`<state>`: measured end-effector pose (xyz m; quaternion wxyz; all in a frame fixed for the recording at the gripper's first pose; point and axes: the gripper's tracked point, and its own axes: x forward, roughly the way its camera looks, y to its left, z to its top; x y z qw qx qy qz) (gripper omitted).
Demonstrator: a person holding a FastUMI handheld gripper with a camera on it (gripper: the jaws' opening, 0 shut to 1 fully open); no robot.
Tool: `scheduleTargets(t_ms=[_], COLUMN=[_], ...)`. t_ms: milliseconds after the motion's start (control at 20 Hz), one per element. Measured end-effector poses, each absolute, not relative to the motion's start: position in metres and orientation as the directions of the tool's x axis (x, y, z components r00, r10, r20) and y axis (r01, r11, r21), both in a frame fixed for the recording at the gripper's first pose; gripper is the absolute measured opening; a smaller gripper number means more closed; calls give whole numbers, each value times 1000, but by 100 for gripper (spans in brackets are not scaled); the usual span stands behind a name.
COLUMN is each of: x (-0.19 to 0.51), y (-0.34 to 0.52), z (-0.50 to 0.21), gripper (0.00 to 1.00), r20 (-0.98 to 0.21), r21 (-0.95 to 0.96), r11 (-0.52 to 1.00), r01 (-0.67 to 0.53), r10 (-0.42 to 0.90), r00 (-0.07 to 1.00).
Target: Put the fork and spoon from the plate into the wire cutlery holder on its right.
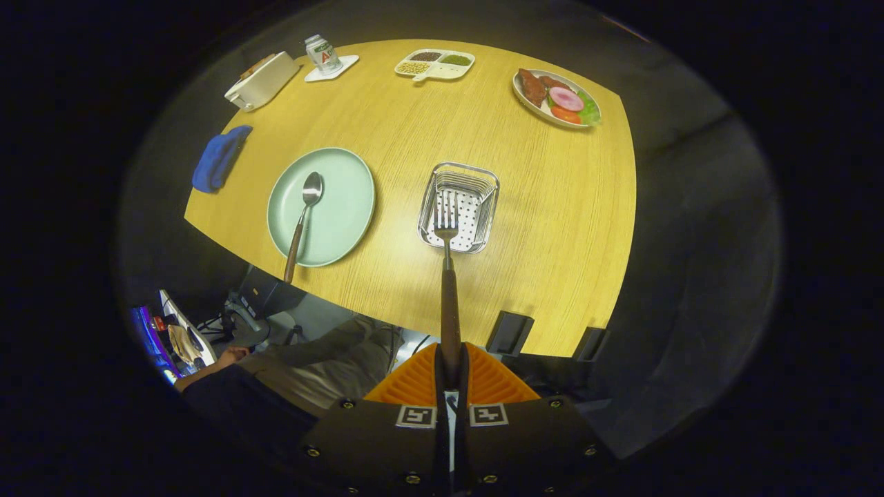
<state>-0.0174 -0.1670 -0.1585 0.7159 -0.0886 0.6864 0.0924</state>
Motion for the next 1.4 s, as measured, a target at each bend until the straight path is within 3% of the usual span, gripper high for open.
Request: scheduleTargets(t_ms=[700,1000,1050,1100,1250,1400], x=[19,31,32,33,37,34], y=[-162,-164,-165,-164,-164,-152], z=[-184,-176,-172,-169,-152,-133], gripper=[6,12,20,20,36,36], r20=[-997,-999,-999,-998,-991,-972], r21=[37,43,45,53,71,122], r11=[976,981,983,984,988,987], r01=[-215,-188,-179,-171,-136,-100], r10=[20,42,47,58,86,139], r00=[-77,-10,6,26,107,187])
